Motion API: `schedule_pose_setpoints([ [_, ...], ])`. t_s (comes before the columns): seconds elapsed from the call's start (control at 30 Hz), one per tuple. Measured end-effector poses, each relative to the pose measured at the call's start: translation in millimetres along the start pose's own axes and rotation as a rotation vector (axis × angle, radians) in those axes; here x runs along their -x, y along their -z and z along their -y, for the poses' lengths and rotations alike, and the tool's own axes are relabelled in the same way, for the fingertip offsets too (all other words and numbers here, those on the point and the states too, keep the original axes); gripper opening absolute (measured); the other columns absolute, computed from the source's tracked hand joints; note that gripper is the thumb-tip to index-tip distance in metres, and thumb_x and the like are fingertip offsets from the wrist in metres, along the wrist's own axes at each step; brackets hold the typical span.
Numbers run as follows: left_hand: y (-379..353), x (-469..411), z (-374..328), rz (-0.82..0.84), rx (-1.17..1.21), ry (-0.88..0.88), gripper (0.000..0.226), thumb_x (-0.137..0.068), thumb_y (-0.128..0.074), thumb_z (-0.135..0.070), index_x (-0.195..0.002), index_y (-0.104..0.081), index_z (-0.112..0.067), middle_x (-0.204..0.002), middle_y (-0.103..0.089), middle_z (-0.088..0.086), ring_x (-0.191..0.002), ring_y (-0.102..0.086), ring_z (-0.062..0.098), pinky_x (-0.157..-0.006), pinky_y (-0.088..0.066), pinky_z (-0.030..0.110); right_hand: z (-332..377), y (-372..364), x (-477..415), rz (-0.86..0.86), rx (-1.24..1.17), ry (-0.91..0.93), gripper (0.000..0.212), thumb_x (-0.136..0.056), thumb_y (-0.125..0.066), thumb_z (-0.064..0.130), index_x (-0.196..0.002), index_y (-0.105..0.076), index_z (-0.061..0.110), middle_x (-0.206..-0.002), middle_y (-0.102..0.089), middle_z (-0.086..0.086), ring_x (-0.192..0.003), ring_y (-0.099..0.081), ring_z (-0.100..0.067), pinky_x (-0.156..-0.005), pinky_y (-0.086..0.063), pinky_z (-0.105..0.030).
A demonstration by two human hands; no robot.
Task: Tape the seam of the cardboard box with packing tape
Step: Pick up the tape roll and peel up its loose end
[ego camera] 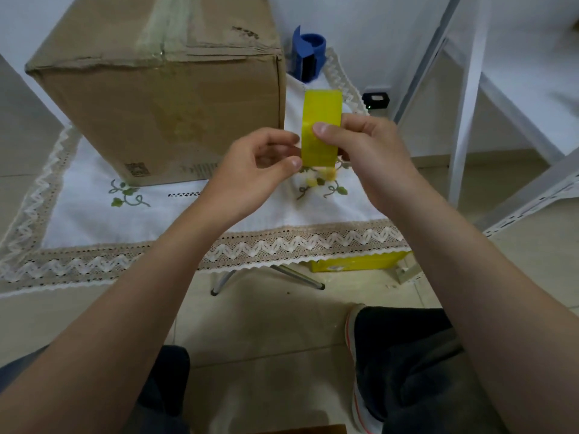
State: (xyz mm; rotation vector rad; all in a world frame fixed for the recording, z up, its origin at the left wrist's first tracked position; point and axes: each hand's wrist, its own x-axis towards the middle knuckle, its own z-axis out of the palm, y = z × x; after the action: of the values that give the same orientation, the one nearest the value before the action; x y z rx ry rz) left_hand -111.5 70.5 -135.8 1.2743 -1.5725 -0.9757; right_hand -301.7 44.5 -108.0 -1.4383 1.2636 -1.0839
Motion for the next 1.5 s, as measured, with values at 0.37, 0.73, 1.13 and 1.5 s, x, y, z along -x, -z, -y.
schedule_pose_setpoints([
  [0.37,21,-10,8,-0.046,-0.081,0.119,0.022,-0.101,-0.064,-0.010,-0.097,-0.076,-0.029,-0.087,-0.081,-0.015,-0.084,-0.075,-0.006,-0.066,-0.050,0.005,-36,25,-41,-0.234,0.969,0.114,0.040,-0.089,-0.068,0.037,-0.062,-0.054,0.012,-0.059,-0.050,-0.002,-0.068,-0.049,-0.023,-0.078,-0.020,-0.039],
  [0.73,15,-10,20,0.094,-0.191,0.293,0.027,-0.104,-0.056,-0.011,-0.100,-0.070,-0.034,-0.091,-0.082,-0.014,-0.090,-0.075,-0.004,-0.076,-0.049,0.025,-50,16,-41,-0.227,1.108,0.036,0.024,-0.090,-0.069,0.038,-0.084,-0.078,0.016,-0.087,-0.074,-0.006,-0.075,-0.052,-0.025,-0.098,-0.031,-0.044],
  [1.13,25,2,10,0.063,-0.195,0.234,0.026,-0.103,-0.057,-0.010,-0.103,-0.071,-0.032,-0.090,-0.082,-0.013,-0.098,-0.076,0.008,-0.102,-0.058,0.041,-49,12,-33,-0.236,1.108,0.040,0.010,-0.095,-0.068,0.033,-0.098,-0.067,0.024,-0.091,-0.069,0.000,-0.093,-0.063,-0.028,-0.105,-0.027,-0.049],
  [1.5,47,16,9,-0.128,-0.141,0.175,0.027,-0.103,-0.057,-0.006,-0.100,-0.074,-0.026,-0.084,-0.081,-0.015,-0.081,-0.075,-0.001,-0.062,-0.048,0.004,-47,-19,-29,-0.123,1.223,0.297,0.031,-0.092,-0.068,0.014,-0.116,-0.070,0.034,-0.133,-0.064,0.013,-0.144,-0.028,-0.032,-0.107,-0.024,-0.054],
])
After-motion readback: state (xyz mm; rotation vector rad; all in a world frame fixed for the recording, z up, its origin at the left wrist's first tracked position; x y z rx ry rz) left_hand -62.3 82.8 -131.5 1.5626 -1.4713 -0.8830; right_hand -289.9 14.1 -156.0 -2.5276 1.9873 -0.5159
